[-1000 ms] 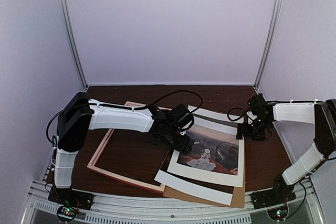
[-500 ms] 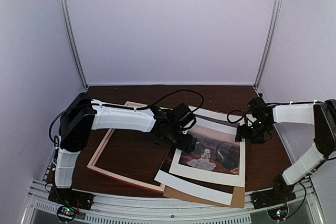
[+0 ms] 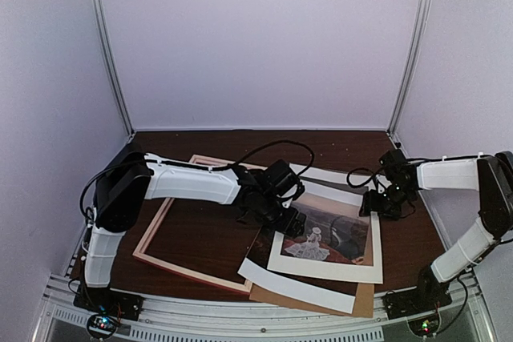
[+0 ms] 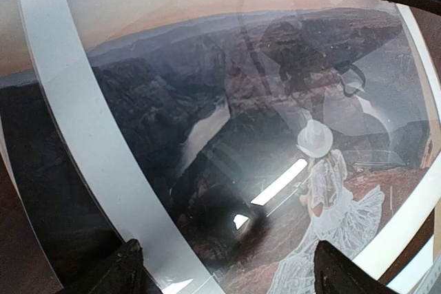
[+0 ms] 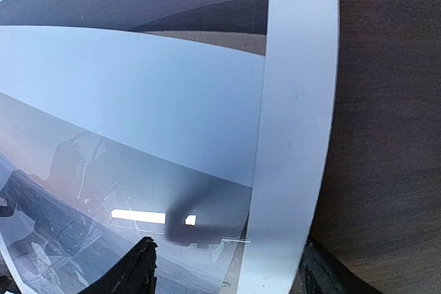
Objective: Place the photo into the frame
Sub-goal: Pick up the glass panel from the mat board.
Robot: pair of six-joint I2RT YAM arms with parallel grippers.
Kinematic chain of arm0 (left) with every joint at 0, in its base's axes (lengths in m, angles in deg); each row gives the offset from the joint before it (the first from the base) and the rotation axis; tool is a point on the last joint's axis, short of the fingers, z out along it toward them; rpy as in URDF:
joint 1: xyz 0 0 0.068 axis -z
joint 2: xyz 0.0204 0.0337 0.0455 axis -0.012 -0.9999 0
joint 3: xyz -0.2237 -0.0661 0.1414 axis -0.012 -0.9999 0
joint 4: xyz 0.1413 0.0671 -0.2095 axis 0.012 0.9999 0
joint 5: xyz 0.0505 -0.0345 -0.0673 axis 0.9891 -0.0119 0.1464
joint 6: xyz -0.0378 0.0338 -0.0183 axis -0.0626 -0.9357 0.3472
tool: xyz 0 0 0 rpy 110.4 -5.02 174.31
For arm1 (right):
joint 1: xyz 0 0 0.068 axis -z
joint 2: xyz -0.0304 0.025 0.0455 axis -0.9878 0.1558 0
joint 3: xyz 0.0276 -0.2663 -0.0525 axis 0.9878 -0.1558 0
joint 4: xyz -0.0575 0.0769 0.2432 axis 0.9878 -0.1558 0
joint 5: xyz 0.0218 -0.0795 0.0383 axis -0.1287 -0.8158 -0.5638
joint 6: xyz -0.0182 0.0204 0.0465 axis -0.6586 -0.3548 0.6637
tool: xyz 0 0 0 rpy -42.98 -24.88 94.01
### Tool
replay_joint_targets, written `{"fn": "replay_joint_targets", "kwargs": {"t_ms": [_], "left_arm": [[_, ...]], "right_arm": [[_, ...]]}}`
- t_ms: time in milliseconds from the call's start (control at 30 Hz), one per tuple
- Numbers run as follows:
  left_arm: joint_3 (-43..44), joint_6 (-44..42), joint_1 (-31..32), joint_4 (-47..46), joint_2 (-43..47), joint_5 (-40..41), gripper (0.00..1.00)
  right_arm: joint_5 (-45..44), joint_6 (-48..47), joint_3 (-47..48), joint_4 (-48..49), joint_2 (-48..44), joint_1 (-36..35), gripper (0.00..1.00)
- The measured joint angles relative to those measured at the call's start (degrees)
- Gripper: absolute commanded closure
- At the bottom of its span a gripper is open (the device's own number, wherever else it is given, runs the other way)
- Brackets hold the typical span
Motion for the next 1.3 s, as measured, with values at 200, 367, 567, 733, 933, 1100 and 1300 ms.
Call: {"fn": "replay_joint_targets", "kwargs": {"t_ms": [200,367,567,733,933,1100,1300], "left_arm": [[0.0,0.2,0.0,-1.1,-0.6,-0.9,0.14],[0.0,0.2,0.0,-1.5,-0.7,-1.1,0.14],[0.1,0.2,0.0,-2.4,-1.1,-1.4,0.14],[0.3,0.2,0.0,-2.8,-1.3,-1.6,0.14],[0.3,0.2,0.0,-2.9,-1.4,-1.8,0.14],[0.3,0.2,0.0,-2.9,-1.4,-1.9,0.14],[0.3,0.2,0.0,-2.9,-1.4,-1.9,0.14]], "right_arm": [[1.8,0.1,-0.8,0.9,-0.6,1.5,0.35],[3.2,0.0,-1.4,1.2,-1.9,2.2,0.36],[4.0,-0.1,-1.4,1.2,-4.2,2.4,0.37],[4.5,-0.1,-1.4,1.1,-4.6,2.6,0.37],[4.6,-0.2,-1.4,1.0,-4.6,2.6,0.33],[4.9,-0.4,-1.4,0.8,-4.6,2.6,0.31],[4.9,-1.0,-1.4,0.3,-4.6,2.6,0.28]]}}
